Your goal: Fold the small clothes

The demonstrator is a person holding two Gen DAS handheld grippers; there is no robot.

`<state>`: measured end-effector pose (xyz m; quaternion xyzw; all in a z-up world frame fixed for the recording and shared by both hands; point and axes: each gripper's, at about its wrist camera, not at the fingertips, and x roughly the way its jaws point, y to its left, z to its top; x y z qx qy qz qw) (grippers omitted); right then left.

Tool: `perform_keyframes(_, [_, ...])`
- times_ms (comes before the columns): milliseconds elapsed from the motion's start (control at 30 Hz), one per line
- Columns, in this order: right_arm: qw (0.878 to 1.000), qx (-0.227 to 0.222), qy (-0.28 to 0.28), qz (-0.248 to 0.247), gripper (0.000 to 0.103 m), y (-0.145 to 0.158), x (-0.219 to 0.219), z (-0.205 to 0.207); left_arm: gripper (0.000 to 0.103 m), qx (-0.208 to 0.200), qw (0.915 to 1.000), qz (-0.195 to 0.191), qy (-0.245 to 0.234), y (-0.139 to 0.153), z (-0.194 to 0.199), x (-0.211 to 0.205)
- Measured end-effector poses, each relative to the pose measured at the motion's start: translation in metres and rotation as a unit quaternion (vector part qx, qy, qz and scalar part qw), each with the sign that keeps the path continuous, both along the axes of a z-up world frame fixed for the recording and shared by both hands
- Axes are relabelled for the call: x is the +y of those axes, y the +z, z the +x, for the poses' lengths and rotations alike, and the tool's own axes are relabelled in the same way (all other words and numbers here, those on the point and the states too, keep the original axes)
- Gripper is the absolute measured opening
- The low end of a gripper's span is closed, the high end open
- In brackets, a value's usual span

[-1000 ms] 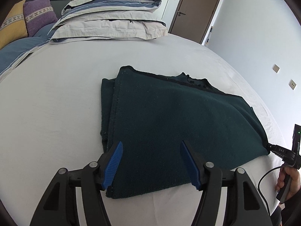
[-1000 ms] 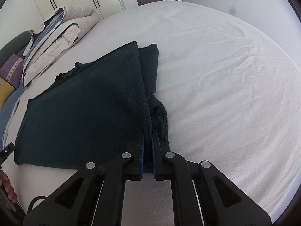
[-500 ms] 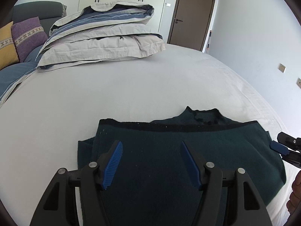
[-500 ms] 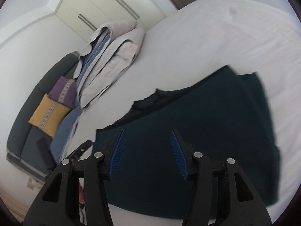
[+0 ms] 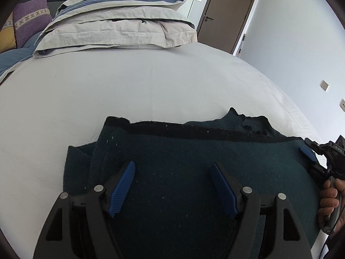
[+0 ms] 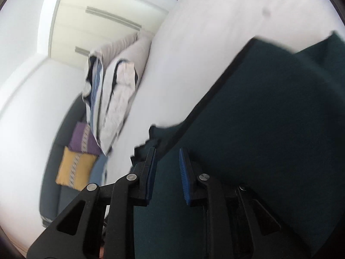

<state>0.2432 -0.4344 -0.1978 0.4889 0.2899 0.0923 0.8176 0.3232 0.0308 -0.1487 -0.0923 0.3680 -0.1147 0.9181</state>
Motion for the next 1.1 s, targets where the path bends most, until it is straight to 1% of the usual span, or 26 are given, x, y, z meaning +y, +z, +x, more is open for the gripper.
perform_keyframes(33, [1.000, -0.009, -0.025, -0.005, 0.018, 0.004, -0.016, -0.011, 0.076, 0.000, 1.0000, -0.001, -0.001, 0.000, 0.000, 0.000])
perform_keyframes(100, [0.997, -0.011, -0.069, -0.032, 0.018, 0.010, -0.037, -0.032, 0.077, -0.001, 1.0000, 0.001, -0.001, 0.000, 0.000, -0.001])
perform_keyframes(133, [0.996, -0.009, -0.086, -0.031, 0.018, 0.010, -0.046, -0.042, 0.077, -0.001, 1.0000, 0.003, -0.001, 0.000, 0.000, -0.001])
perform_keyframes(167, [0.994, 0.007, -0.104, -0.042, 0.019, 0.011, -0.051, -0.051, 0.078, 0.001, 1.0000, 0.005, -0.001, 0.000, 0.000, -0.002])
perform_keyframes(200, [0.991, 0.025, -0.117, -0.062, 0.021, 0.014, -0.053, -0.058, 0.078, 0.005, 1.0000, 0.007, 0.000, 0.001, 0.001, -0.003])
perform_keyframes(267, [0.991, 0.030, -0.109, -0.077, 0.022, 0.025, -0.044, -0.074, 0.078, 0.020, 0.9998, 0.008, 0.003, 0.009, -0.001, -0.002])
perform_keyframes(300, [0.991, 0.023, -0.099, -0.081, 0.025, 0.032, -0.034, -0.084, 0.078, 0.026, 0.9996, 0.007, 0.007, 0.014, -0.007, -0.001])
perform_keyframes(333, [0.994, 0.009, -0.076, -0.077, 0.025, 0.040, -0.020, -0.091, 0.078, 0.034, 0.9993, 0.002, 0.012, 0.019, -0.016, 0.000])
perform_keyframes(400, [0.997, -0.016, -0.017, -0.068, 0.025, 0.054, 0.020, -0.104, 0.078, 0.044, 0.9987, -0.024, 0.008, 0.026, -0.041, 0.003])
perform_keyframes(433, [0.997, -0.016, 0.021, -0.070, 0.025, 0.056, 0.045, -0.106, 0.078, 0.044, 0.9985, -0.031, 0.003, 0.028, -0.057, 0.003])
perform_keyframes(467, [0.995, -0.009, 0.063, -0.077, 0.026, 0.056, 0.072, -0.104, 0.078, 0.044, 0.9986, -0.028, -0.002, 0.028, -0.072, 0.001])
perform_keyframes(500, [0.991, -0.003, 0.104, -0.084, 0.026, 0.052, 0.099, -0.101, 0.078, 0.045, 0.9988, -0.016, -0.007, 0.025, -0.084, -0.003])
perform_keyframes(567, [0.979, 0.014, 0.184, -0.086, 0.026, 0.037, 0.148, -0.092, 0.078, 0.056, 0.9981, 0.025, -0.009, 0.012, -0.101, -0.010])
perform_keyframes(600, [0.971, 0.031, 0.217, -0.091, 0.026, 0.026, 0.169, -0.086, 0.077, 0.055, 0.9977, 0.038, -0.009, 0.005, -0.107, -0.011])
perform_keyframes(633, [0.965, 0.053, 0.238, -0.097, 0.026, 0.011, 0.185, -0.081, 0.077, 0.048, 0.9974, 0.052, -0.011, 0.001, -0.112, -0.012])
perform_keyframes(667, [0.963, 0.073, 0.237, -0.109, 0.026, -0.001, 0.194, -0.079, 0.077, 0.042, 0.9968, 0.066, -0.014, 0.000, -0.117, -0.013])
perform_keyframes(700, [0.965, 0.074, 0.226, -0.109, 0.025, -0.008, 0.193, -0.080, 0.077, 0.043, 0.9959, 0.077, -0.017, 0.000, -0.119, -0.015])
perform_keyframes(733, [0.971, 0.064, 0.214, -0.088, 0.023, -0.010, 0.186, -0.080, 0.077, 0.045, 0.9954, 0.083, -0.020, 0.001, -0.121, -0.015])
perform_keyframes(767, [0.976, 0.059, 0.197, -0.068, 0.023, -0.011, 0.178, -0.081, 0.077, 0.046, 0.9952, 0.083, -0.021, 0.001, -0.121, -0.013])
perform_keyframes(867, [0.988, 0.060, 0.125, -0.066, 0.023, -0.007, 0.135, -0.098, 0.077, 0.046, 0.9962, 0.070, -0.021, -0.002, -0.122, -0.005])
perform_keyframes(933, [0.993, 0.067, 0.074, -0.060, 0.023, -0.006, 0.098, -0.118, 0.077, 0.044, 0.9961, 0.073, -0.022, -0.002, -0.124, -0.005])
perform_keyframes(1033, [0.996, 0.066, 0.002, -0.054, 0.025, 0.003, 0.050, -0.140, 0.077, 0.042, 0.9959, 0.076, -0.023, -0.003, -0.124, -0.006])
perform_keyframes(1100, [0.995, 0.065, -0.037, -0.063, 0.025, 0.009, 0.028, -0.161, 0.078, 0.042, 0.9960, 0.075, -0.023, -0.003, -0.124, -0.006])
